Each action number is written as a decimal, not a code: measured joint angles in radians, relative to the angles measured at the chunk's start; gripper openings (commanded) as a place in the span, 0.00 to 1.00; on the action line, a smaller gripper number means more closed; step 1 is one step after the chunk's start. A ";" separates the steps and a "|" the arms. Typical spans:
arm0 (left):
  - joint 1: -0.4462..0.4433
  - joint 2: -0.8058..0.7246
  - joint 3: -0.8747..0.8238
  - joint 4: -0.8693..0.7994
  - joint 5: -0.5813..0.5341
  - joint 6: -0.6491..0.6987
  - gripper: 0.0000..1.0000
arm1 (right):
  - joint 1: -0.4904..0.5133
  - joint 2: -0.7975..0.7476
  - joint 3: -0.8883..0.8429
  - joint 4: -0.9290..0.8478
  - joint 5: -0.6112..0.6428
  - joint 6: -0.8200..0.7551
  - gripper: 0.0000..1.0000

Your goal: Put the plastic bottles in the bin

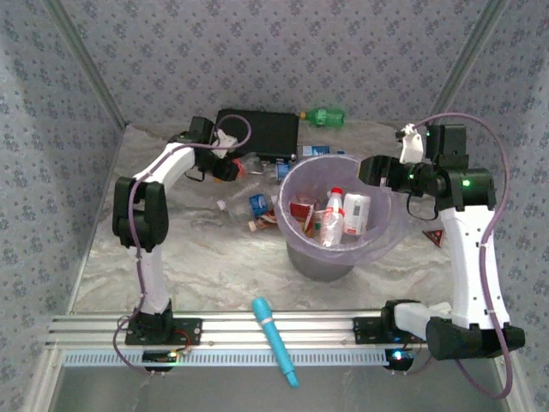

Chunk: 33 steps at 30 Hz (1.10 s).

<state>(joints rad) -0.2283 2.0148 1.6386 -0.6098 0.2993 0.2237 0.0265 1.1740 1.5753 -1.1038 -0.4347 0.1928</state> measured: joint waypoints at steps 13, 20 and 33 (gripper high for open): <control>0.010 -0.065 -0.126 0.093 0.027 -0.049 0.41 | -0.001 0.000 0.031 -0.008 -0.008 0.000 0.80; 0.019 -0.220 -0.246 0.171 0.046 -0.135 0.42 | 0.023 0.000 0.079 0.014 -0.039 0.018 0.79; -0.018 -0.722 -0.502 0.410 0.134 -0.430 0.43 | 0.399 0.164 0.245 0.267 -0.026 0.124 0.87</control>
<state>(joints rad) -0.2462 1.2926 1.1366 -0.1993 0.4328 -0.2058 0.4252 1.3380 1.8206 -0.8371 -0.4606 0.3172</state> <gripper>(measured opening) 0.467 0.844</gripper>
